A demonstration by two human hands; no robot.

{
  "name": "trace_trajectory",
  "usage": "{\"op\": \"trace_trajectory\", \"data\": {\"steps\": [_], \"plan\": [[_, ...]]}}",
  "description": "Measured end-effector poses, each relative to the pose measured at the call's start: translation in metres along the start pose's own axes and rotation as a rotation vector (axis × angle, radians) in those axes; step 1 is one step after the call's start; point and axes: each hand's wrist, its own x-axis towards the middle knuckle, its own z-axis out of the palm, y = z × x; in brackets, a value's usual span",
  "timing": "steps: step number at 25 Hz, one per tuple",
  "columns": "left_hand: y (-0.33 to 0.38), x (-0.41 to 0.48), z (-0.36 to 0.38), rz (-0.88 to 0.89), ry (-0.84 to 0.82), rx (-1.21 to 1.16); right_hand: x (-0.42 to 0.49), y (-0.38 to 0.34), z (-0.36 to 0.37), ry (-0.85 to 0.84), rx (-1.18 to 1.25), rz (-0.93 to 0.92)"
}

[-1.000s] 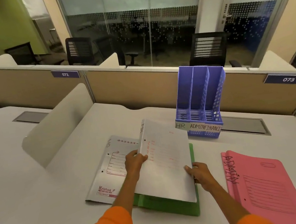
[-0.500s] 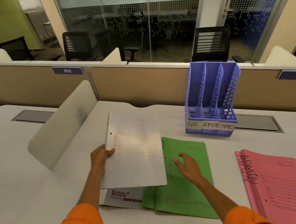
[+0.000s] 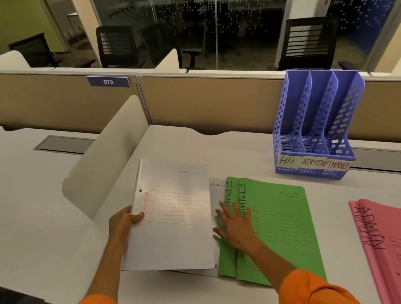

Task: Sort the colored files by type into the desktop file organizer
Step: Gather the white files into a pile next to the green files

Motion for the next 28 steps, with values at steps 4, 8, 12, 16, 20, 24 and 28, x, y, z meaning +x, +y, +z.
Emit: {"op": "trace_trajectory", "data": {"steps": [4,8,12,16,20,24,28], "plan": [[-0.013,0.006,-0.009,-0.018,0.004,-0.009,0.004,-0.002,0.009,-0.028,-0.074,-0.030],[-0.016,0.012,-0.001,-0.008,-0.011,0.008,0.002,0.001,0.008,-0.038,-0.077,0.002],[-0.013,0.013,0.020,0.002,-0.047,0.018,-0.005,0.018,0.008,-0.042,-0.040,0.059],[-0.015,0.013,0.046,0.006,-0.095,0.032,-0.017,0.047,0.009,-0.042,0.010,0.108],[-0.020,0.011,0.075,0.002,-0.145,0.056,-0.029,0.073,0.008,-0.053,0.035,0.126],[-0.023,0.009,0.096,-0.005,-0.158,0.064,-0.036,0.085,0.009,-0.051,0.026,0.114],[-0.028,0.008,0.109,0.001,-0.162,0.103,-0.039,0.088,0.010,-0.040,0.035,0.114]]}}
